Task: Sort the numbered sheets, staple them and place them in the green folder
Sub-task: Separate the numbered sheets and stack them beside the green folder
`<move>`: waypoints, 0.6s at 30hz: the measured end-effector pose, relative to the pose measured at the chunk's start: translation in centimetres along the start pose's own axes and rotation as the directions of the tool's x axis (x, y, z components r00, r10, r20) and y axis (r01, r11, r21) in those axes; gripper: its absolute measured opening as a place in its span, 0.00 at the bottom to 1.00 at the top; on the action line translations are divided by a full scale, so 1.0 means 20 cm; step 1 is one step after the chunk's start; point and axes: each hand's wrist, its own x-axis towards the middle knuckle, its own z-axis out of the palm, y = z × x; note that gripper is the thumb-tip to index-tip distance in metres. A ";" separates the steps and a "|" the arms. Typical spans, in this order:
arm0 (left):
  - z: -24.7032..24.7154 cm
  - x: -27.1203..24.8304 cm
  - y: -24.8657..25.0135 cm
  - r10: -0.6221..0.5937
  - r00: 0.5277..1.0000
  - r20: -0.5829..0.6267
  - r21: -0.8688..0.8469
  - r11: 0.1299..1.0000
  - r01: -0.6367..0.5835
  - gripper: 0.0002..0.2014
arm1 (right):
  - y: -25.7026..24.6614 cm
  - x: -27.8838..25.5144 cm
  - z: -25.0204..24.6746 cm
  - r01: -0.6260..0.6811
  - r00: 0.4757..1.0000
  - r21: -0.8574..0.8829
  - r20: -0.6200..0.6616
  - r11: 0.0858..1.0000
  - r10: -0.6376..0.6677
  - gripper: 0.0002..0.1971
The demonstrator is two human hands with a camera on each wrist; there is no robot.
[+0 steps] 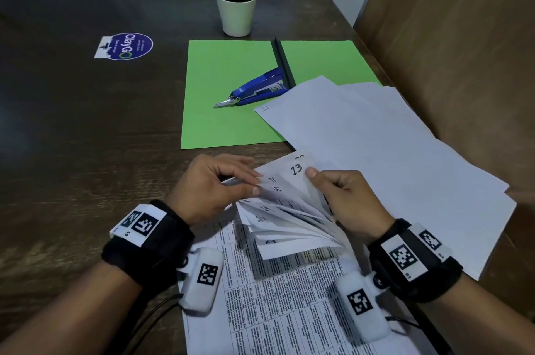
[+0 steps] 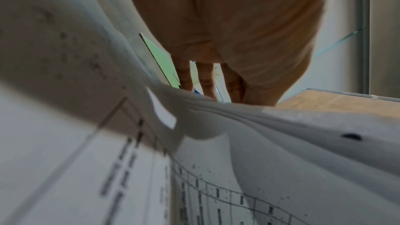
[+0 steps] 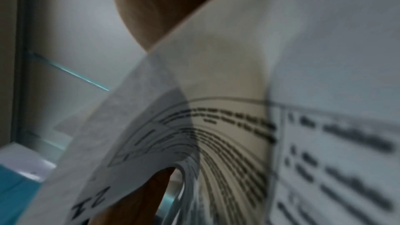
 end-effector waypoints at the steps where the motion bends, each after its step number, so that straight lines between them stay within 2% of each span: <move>1: 0.00 0.00 0.00 -0.006 1.000 -0.005 -0.010 1.000 0.006 0.06 | 0.00 0.00 -0.01 -0.014 1.000 -0.011 0.003 1.000 0.014 0.27; 2: 0.00 0.00 0.00 -0.023 1.000 -0.007 -0.021 1.000 0.023 0.08 | 0.00 0.00 -0.02 -0.026 1.000 -0.027 0.013 0.999 0.026 0.25; 5: 0.01 0.02 -0.01 -0.109 0.992 0.056 0.008 0.994 0.108 0.17 | -0.01 -0.01 -0.03 -0.015 0.995 -0.164 0.098 0.986 0.031 0.30; 6: 0.00 0.02 -0.01 -0.137 0.987 0.083 0.037 0.990 0.134 0.17 | -0.02 -0.02 -0.03 -0.005 0.993 -0.206 0.118 0.979 0.030 0.30; 9: -0.01 0.05 -0.02 -0.142 0.985 0.096 0.115 0.985 0.131 0.09 | -0.05 -0.03 -0.03 0.046 0.993 -0.248 0.121 0.968 -0.016 0.29; 12: -0.02 0.05 -0.01 -0.164 0.973 0.163 0.109 0.983 0.148 0.06 | -0.08 -0.04 -0.02 0.122 0.988 -0.257 0.122 0.959 -0.093 0.28; 14: -0.03 0.05 0.00 -0.176 0.958 0.225 0.050 0.984 0.169 0.07 | -0.11 -0.06 -0.03 0.156 0.986 -0.231 0.091 0.960 -0.138 0.26; 18: -0.07 0.03 0.01 -0.232 0.943 0.240 0.077 0.973 0.219 0.06 | -0.18 -0.04 -0.11 0.192 0.970 -0.173 -0.116 0.966 -0.214 0.19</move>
